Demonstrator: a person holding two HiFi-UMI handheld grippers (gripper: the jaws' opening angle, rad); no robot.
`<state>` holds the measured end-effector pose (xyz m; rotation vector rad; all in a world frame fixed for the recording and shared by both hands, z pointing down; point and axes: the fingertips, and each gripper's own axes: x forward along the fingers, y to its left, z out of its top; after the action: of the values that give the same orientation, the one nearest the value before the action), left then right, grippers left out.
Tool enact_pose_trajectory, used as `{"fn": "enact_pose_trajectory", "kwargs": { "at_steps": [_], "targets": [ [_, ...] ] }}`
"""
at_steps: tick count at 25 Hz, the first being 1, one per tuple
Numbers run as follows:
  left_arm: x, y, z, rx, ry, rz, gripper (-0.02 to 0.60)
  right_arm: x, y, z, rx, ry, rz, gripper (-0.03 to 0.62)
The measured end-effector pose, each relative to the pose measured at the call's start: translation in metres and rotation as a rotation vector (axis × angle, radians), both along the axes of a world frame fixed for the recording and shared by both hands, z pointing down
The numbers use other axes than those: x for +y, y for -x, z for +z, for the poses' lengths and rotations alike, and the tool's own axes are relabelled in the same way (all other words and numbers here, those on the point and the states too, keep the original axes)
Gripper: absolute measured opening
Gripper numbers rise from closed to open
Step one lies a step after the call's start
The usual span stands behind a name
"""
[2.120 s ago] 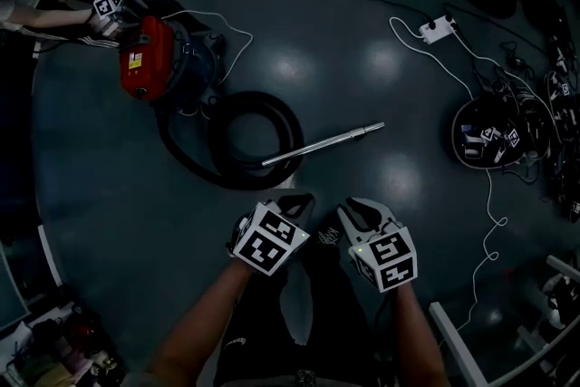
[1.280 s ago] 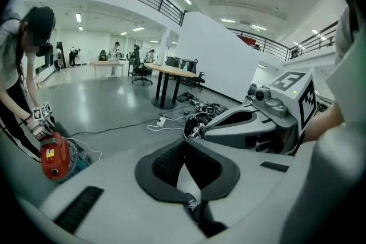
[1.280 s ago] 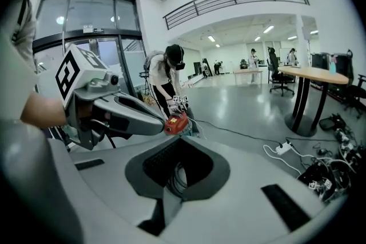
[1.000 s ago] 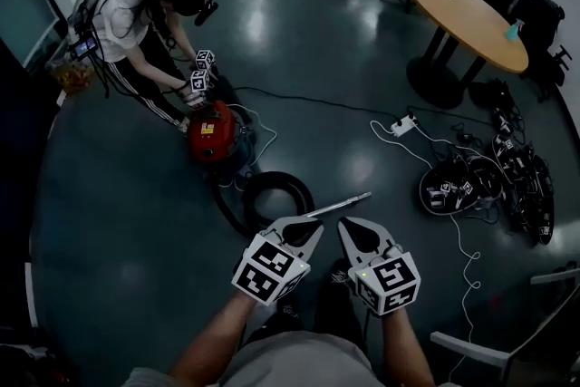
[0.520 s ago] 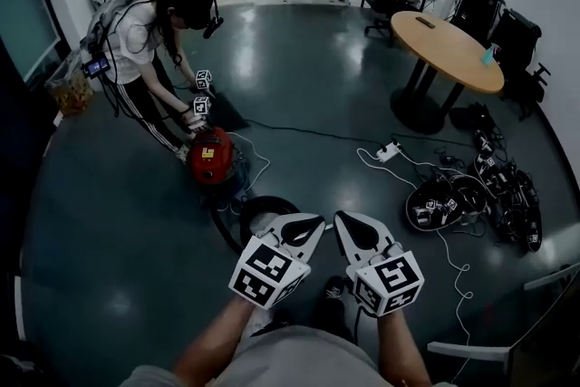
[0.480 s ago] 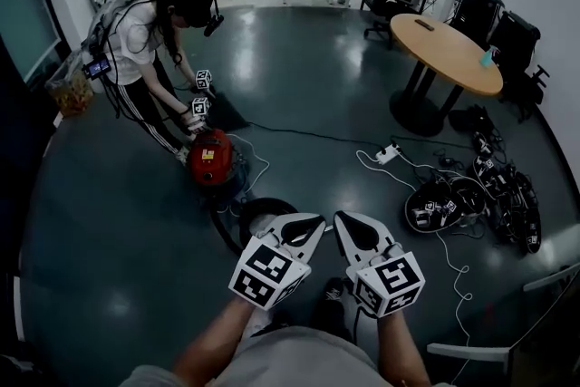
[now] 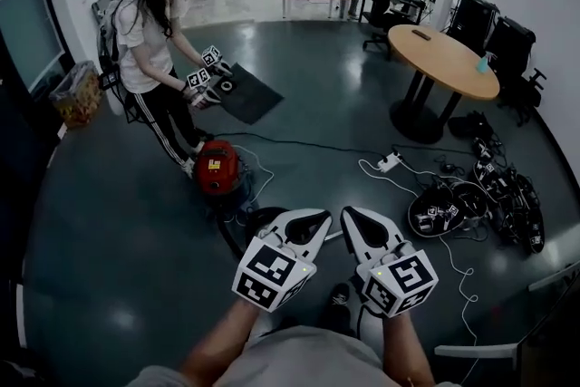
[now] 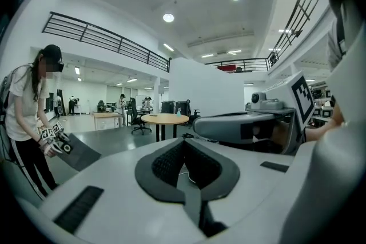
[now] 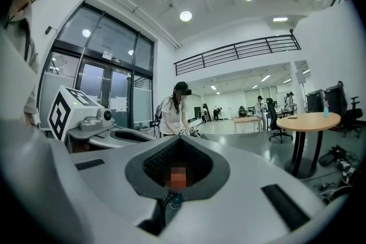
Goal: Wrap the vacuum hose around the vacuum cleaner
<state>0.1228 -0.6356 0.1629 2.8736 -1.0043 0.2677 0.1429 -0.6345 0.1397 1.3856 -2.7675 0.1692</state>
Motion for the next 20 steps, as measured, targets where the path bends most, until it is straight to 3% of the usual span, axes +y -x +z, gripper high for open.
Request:
{"fn": "enact_pose_trajectory", "kwargs": {
  "at_steps": [6,20],
  "targets": [
    [0.003,-0.001,-0.021,0.001,-0.009,0.003,0.008,0.004,0.004,-0.021,0.025,-0.035,-0.001,0.005],
    [0.005,-0.001,0.001,0.012,-0.027,-0.007,0.008,0.008,0.006,0.002,0.047,-0.047,-0.01,0.005]
  ]
}}
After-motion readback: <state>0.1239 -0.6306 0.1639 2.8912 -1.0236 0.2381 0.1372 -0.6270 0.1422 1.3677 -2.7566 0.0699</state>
